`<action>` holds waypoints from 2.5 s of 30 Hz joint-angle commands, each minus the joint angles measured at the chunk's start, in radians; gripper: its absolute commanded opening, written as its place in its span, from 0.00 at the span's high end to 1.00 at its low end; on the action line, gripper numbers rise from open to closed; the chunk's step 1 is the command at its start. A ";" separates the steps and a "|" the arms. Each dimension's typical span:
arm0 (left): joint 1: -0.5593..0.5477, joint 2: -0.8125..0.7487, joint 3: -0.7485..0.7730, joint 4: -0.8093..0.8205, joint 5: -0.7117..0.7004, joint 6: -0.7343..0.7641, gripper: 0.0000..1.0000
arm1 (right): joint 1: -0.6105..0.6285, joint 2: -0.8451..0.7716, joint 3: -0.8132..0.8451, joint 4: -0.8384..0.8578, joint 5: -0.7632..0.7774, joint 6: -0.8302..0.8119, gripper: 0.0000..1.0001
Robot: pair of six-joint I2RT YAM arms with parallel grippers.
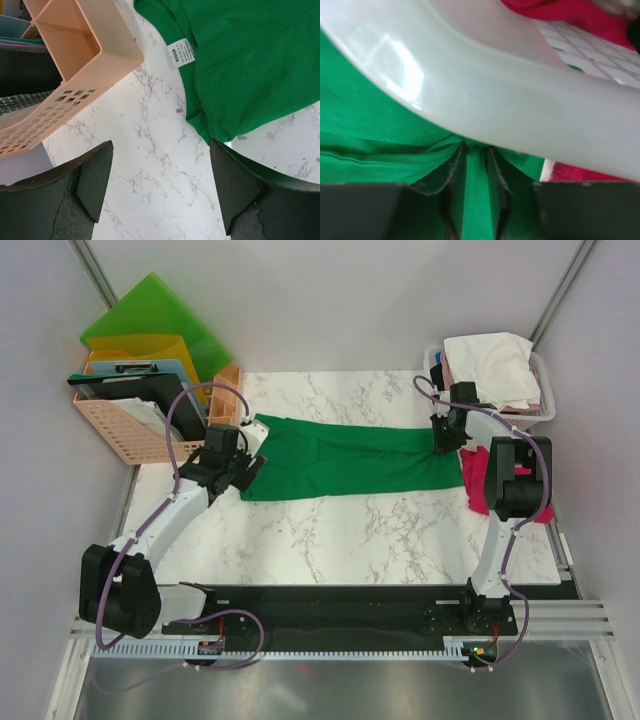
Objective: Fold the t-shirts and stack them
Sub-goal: Fold the other side of the tshirt into a rectangle
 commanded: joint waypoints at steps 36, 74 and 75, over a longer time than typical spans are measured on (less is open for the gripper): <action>0.001 -0.038 -0.029 0.043 0.017 0.032 0.15 | -0.030 -0.095 -0.043 -0.043 0.184 -0.064 1.00; -0.002 0.011 0.003 0.024 0.286 -0.020 0.13 | -0.061 -0.740 -0.480 0.052 -0.067 0.037 0.02; -0.004 0.049 0.022 0.015 0.332 -0.026 0.12 | -0.064 -0.752 -0.485 0.037 -0.075 0.033 0.02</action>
